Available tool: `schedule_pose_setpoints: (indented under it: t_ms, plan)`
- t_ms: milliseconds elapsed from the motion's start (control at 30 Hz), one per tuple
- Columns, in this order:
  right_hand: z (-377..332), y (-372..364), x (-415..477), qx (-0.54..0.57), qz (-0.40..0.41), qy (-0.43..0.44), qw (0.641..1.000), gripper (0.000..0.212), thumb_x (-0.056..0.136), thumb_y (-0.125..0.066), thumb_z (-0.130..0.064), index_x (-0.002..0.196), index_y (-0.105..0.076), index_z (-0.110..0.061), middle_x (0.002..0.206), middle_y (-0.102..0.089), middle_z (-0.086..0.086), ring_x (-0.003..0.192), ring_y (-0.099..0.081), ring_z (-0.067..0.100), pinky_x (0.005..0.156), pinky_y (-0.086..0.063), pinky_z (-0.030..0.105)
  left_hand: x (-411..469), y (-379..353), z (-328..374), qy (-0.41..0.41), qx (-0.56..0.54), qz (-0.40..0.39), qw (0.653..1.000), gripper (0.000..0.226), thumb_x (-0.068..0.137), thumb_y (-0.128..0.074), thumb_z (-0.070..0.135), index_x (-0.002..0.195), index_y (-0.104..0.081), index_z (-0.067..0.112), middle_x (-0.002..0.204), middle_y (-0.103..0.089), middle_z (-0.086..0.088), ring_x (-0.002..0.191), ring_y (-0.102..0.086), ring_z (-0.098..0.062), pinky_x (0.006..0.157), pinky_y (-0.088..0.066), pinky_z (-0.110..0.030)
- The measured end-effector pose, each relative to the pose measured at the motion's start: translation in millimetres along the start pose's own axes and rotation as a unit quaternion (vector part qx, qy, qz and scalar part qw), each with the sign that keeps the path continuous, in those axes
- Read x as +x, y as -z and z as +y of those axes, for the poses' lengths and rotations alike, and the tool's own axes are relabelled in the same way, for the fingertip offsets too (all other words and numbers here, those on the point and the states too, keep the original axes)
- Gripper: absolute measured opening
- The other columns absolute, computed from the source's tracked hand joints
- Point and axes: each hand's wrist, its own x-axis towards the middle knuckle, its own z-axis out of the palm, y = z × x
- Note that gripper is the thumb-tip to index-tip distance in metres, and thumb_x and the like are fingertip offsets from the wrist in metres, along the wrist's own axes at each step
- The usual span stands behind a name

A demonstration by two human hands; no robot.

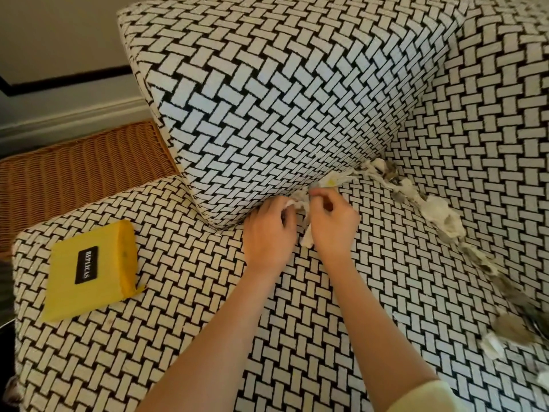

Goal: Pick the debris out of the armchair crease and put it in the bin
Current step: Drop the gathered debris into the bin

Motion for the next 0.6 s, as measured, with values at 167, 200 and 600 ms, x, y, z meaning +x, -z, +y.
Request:
schedule_pose_setpoints:
  t_ms: [167, 200, 600]
  plan:
    - [3, -3, -2, -0.07, -0.035, 0.076, 0.994, 0.02, 0.082, -0.058, -0.013, 0.099, -0.067, -0.009, 0.094, -0.064, 0.004, 0.081, -0.054, 0.011, 0.078, -0.045, 0.021, -1, 3, 4, -0.001, 0.044, -0.023, 0.999, 0.023, 0.091, -0.041, 0.028, 0.091, -0.058, 0.012, 0.091, -0.065, -0.005, 0.082, -0.058, -0.025, 0.071, -0.043, -0.035]
    - [5, -5, -2, -0.102, -0.035, 0.087, 0.99, 0.022, 0.081, -0.06, -0.015, 0.102, -0.067, -0.009, 0.099, -0.062, 0.006, 0.087, -0.055, 0.015, 0.084, -0.044, 0.028, -1, 3, 4, 0.007, 0.048, -0.028, 0.998, 0.021, 0.092, -0.044, 0.028, 0.093, -0.057, 0.012, 0.092, -0.065, -0.005, 0.085, -0.058, -0.025, 0.072, -0.042, -0.035]
    - [-4, -4, -11, -0.152, -0.015, -0.004, 0.988, 0.028, 0.092, -0.049, -0.01, 0.116, -0.062, -0.006, 0.107, -0.066, 0.012, 0.097, -0.061, 0.025, 0.08, -0.043, 0.026, 6, 9, 6, 0.094, 0.009, -0.058, 0.994, 0.033, 0.097, -0.04, 0.034, 0.122, -0.055, 0.02, 0.106, -0.068, -0.007, 0.096, -0.062, -0.026, 0.077, -0.049, -0.036]
